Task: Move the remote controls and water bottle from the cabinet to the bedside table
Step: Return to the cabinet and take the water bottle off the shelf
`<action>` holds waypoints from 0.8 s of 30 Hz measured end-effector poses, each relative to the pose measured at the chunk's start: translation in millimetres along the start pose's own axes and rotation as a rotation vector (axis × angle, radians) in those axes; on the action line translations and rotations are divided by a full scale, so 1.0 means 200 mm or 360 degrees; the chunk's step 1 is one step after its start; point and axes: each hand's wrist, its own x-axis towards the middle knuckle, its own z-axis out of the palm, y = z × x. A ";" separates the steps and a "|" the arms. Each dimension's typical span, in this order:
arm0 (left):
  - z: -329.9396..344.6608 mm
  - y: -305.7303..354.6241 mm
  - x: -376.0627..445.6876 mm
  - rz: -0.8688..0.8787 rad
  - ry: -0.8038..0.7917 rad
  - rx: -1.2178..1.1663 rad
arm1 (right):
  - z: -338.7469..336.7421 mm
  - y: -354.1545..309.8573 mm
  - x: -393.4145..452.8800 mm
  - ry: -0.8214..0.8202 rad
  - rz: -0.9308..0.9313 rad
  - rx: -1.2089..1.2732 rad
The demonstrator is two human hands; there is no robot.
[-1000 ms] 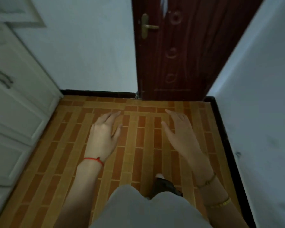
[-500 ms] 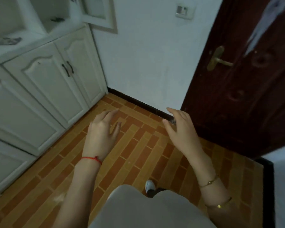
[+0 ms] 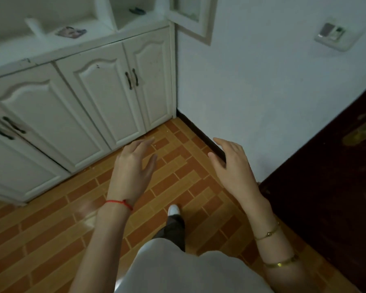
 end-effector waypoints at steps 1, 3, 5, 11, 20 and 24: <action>0.03 -0.01 0.06 -0.0016 0.0005 -0.0006 | 0.02 0.01 0.08 -0.0014 -0.0009 0.0003; 0.07 -0.04 0.20 -0.0037 0.0025 -0.0025 | 0.07 0.04 0.24 -0.0042 -0.0027 -0.0001; 0.11 -0.07 0.35 -0.0049 0.0038 -0.0032 | 0.11 0.06 0.42 -0.0060 -0.0051 -0.0004; 0.14 -0.20 0.93 -0.0074 0.0088 -0.0042 | 0.19 -0.01 1.07 -0.0040 -0.0157 0.0009; 0.14 -0.39 1.71 -0.0049 0.0098 -0.0007 | 0.30 -0.16 1.88 0.0001 -0.0225 0.0095; 0.14 -0.48 1.94 -0.0086 0.0084 -0.0024 | 0.36 -0.19 2.13 -0.0035 -0.0227 0.0079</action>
